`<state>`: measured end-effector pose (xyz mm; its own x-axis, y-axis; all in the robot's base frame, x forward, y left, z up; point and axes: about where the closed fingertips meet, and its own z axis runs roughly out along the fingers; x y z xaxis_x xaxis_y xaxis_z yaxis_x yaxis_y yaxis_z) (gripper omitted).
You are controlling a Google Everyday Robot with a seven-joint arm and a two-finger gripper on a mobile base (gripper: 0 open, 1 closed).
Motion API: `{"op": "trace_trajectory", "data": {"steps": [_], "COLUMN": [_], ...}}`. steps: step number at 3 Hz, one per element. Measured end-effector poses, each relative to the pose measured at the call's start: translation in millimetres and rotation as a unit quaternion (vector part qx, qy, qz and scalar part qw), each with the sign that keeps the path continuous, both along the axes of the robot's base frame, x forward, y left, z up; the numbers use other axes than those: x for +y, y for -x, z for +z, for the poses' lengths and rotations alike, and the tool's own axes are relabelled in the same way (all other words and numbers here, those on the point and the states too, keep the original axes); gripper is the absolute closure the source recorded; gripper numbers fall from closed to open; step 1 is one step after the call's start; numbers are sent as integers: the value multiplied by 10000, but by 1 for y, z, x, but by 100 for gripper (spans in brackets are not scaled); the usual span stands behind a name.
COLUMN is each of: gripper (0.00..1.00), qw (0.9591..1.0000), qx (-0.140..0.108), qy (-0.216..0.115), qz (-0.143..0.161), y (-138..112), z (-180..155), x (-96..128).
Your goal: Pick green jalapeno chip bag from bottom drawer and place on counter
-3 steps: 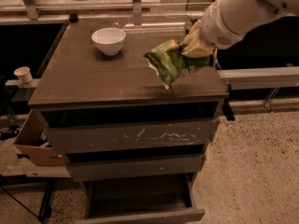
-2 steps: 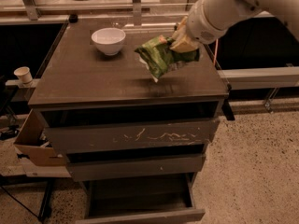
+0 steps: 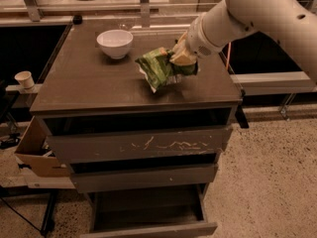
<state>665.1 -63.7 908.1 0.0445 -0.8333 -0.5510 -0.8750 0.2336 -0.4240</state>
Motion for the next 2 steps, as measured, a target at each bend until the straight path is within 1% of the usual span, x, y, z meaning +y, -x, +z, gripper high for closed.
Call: {"op": "trace_trajectory", "data": {"steps": [1,2], "gripper": [100,84], "qw": [9997,9997], "qx": [97,101], "qy": [-197,-215], "qz": [46,50], "y": [4,5], "z": [-32,-36], "x": [9,10]}}
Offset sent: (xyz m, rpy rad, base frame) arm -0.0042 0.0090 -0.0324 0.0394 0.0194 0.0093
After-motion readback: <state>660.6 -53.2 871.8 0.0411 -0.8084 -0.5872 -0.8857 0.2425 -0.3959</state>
